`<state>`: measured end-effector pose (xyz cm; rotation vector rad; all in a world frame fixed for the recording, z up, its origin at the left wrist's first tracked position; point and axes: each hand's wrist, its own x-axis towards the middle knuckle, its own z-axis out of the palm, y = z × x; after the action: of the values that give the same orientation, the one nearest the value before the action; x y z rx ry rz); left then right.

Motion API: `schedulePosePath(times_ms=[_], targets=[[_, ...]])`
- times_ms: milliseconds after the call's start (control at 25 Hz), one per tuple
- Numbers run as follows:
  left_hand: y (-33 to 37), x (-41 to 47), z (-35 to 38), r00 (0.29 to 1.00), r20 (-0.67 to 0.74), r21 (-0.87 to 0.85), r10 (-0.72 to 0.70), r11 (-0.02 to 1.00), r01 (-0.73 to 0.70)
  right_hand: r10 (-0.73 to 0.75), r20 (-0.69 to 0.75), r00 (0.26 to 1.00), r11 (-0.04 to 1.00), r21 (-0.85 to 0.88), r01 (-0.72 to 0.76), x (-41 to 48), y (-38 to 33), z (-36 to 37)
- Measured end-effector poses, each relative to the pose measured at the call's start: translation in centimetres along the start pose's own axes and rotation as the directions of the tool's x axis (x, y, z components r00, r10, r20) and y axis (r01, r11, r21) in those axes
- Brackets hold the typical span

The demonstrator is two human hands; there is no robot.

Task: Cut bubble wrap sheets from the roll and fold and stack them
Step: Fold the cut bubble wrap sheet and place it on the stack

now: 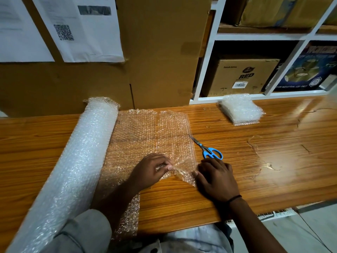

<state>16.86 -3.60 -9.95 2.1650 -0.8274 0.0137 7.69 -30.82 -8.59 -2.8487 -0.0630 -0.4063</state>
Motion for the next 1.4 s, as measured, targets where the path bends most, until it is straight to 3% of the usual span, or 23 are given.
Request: schedulePosePath(times_ms=[80, 200, 400, 480, 600, 760, 840, 1000, 1160, 1280, 1400], targets=[[0.5, 0.1, -0.4, 0.999, 0.032, -0.047, -0.026, 0.999, 0.028, -0.087, -0.001, 0.996, 0.995, 0.041, 0.087, -0.3, 0.3, -0.5], [1.6, 0.5, -0.9, 0.992, 0.093, -0.107, -0.082, 0.990, 0.091, -0.286, 0.121, 0.951, 0.954, 0.132, 0.270, -0.1, -0.3, -0.6], [1.8, 0.9, -1.8, 0.971, 0.143, -0.132, -0.189, 0.969, 0.208, -0.341, 0.249, 0.906, 0.916, 0.303, 0.262, 0.6, -0.6, -0.2], [1.6, 1.2, -2.5, 0.956, 0.190, -0.155, -0.225, 0.954, 0.255, -0.321, 0.249, 0.914, 0.920, 0.310, 0.239, 1.2, -0.3, 0.1], [2.1, 2.0, -3.8, 0.929, 0.295, -0.201, -0.224, 0.936, 0.289, -0.214, 0.135, 0.967, 0.910, 0.388, 0.147, 2.3, -0.4, 1.0], [3.6, 2.6, -5.1, 0.911, 0.274, -0.423, -0.307, 0.813, 0.401, 0.134, 0.092, 0.987, 0.802, 0.574, -0.162, 4.1, -1.2, 1.3], [3.5, 2.7, -5.3, 0.897, 0.259, -0.424, -0.359, 0.792, 0.440, 0.257, 0.089, 0.962, 0.770, 0.583, -0.260, 5.3, -1.2, 1.6], [1.6, 3.0, -4.9, 0.885, 0.158, -0.176, -0.437, 0.870, 0.461, 0.248, 0.097, 0.964, 0.814, 0.519, -0.262, 8.1, -1.1, 1.6], [1.2, 3.1, -4.7, 0.894, 0.024, -0.205, -0.447, 0.873, 0.442, 0.268, 0.139, 0.953, 0.816, 0.494, -0.301, 9.4, -1.2, 1.1], [1.0, 3.0, -4.7, 0.892, -0.002, -0.182, -0.452, 0.877, 0.444, 0.161, 0.204, 0.966, 0.754, 0.606, -0.253, 8.7, -0.6, 1.0], [0.8, 2.8, -4.5, 0.887, 0.000, -0.148, -0.461, 0.878, 0.456, 0.141, 0.215, 0.966, 0.772, 0.587, -0.243, 7.9, -0.2, 1.1]])
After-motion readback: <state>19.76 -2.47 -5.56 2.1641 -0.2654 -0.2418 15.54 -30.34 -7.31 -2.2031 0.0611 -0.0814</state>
